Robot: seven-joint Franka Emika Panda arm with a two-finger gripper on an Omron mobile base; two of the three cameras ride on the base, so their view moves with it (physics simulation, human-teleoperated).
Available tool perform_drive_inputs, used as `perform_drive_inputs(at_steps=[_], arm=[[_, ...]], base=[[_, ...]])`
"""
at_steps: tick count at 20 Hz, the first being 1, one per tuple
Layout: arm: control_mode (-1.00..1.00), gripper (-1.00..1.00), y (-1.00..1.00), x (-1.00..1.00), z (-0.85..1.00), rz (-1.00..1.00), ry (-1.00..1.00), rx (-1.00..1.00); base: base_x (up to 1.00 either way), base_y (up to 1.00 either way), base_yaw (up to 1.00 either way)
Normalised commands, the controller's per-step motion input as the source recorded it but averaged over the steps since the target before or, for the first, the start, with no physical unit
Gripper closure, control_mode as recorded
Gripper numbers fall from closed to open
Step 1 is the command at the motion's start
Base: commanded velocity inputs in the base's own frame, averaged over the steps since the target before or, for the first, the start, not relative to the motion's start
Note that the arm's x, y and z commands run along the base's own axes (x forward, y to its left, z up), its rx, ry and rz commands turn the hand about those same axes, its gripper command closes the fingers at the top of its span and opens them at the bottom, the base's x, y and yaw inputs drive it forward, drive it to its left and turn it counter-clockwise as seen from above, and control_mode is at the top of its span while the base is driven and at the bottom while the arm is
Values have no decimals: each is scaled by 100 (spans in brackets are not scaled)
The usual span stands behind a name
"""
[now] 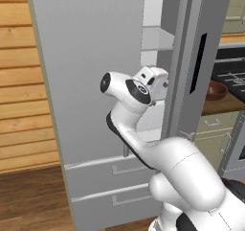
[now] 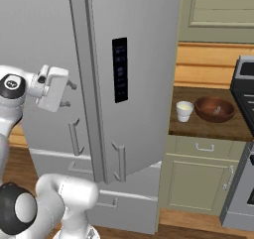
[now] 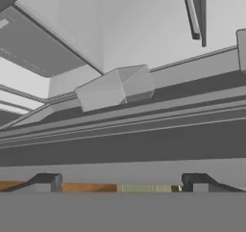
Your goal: Grab a lemon wedge from the fridge and one ice cube from the ice bowl, and put them in the glass of lemonade.
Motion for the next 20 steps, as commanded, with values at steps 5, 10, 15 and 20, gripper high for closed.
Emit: perform_drive_inputs(at_steps=[5,10,15,20], arm=[[-100,-100,-43,-10,0,-7,0,0],[-100,-100,-46,-38,0,-4,0,0],[-100,-100,-14,-42,7,-1,0,0],[-100,-100,28,-27,16,5,0,-3]], base=[[0,0,0],[0,0,0],[0,0,0],[0,0,0]])
